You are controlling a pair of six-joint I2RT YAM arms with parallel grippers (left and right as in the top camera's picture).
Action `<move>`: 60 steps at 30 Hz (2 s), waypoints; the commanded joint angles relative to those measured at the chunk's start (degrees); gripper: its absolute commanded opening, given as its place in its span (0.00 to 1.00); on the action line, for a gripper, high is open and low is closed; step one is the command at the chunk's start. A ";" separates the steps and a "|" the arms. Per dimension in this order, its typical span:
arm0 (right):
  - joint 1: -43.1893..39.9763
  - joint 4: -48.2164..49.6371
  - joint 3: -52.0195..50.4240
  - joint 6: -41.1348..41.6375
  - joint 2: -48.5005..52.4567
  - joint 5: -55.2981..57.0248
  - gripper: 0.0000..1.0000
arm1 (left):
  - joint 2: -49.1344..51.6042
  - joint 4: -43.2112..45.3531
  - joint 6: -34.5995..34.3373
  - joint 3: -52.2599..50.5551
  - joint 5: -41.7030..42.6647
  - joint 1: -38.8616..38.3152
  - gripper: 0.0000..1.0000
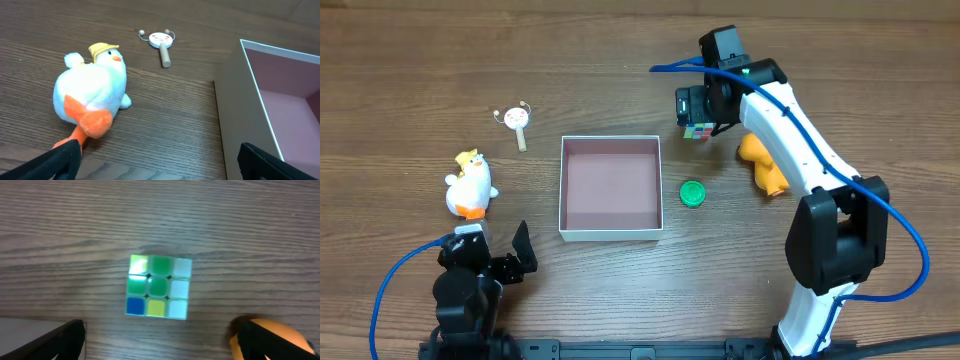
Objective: Pack container
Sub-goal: 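Move the right gripper over the Rubik's cube, then lower the right gripper and grasp the Rubik's cube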
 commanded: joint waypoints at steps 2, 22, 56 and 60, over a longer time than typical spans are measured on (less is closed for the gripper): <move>-1.53 1.84 0.90 0.46 1.81 1.31 1.00 | 0.20 0.09 1.27 -0.20 -0.22 0.42 1.00; -0.15 4.81 0.87 -3.04 8.04 -2.03 1.00 | 0.20 0.11 1.27 -0.20 -0.22 0.42 1.00; -0.17 6.27 0.87 -3.04 11.87 -0.70 1.00 | 0.20 0.11 1.27 -0.20 -0.22 0.42 1.00; -0.17 7.32 1.05 -3.26 11.87 -0.70 1.00 | 0.20 0.09 1.27 -0.20 -0.22 0.42 1.00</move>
